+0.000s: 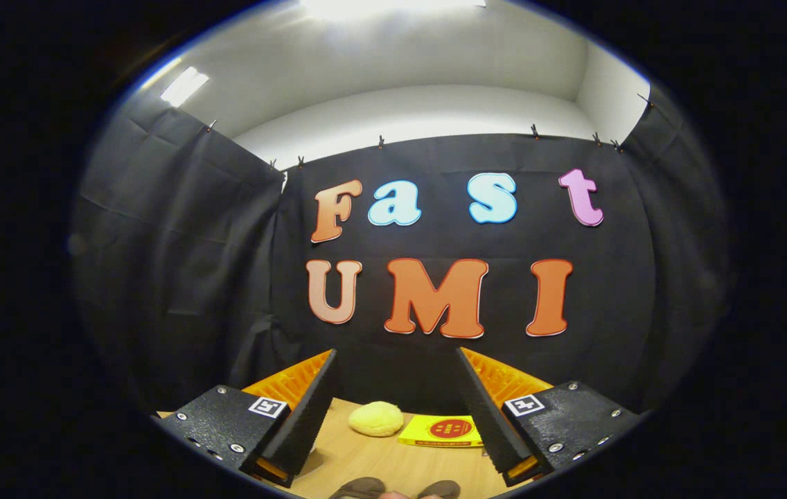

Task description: Open the storage box then place both shoes into the box .Put the left shoe in first, then the right shoe, with the right side of both shoes facing outward in a uniform manner.

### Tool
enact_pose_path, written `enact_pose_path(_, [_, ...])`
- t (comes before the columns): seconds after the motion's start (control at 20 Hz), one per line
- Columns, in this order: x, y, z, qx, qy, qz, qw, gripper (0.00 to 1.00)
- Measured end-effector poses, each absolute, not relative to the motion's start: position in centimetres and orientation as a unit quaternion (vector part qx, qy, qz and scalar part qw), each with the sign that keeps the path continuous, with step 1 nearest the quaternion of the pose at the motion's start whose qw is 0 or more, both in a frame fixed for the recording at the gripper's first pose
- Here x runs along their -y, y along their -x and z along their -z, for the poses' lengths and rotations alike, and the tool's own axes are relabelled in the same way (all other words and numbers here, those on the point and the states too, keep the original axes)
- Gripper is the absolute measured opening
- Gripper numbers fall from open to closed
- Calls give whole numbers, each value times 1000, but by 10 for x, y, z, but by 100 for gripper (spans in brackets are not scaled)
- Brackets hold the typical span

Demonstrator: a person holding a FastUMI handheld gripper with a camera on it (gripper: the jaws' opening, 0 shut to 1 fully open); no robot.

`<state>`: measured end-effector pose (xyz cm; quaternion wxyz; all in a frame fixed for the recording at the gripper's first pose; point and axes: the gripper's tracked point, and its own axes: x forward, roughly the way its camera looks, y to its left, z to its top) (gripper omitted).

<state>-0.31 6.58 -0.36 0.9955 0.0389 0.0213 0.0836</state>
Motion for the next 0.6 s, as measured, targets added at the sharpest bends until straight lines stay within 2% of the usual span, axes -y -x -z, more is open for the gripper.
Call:
enact_pose_path(0.25, [-104, -4, 39, -64, -66, -130, 987, 98])
enact_pose_path(0.4, [-137, -2, 80, -122, -100, -175, 972, 98])
enact_pose_path(0.6, [-164, -2, 130, -191, -120, -199, 954, 99])
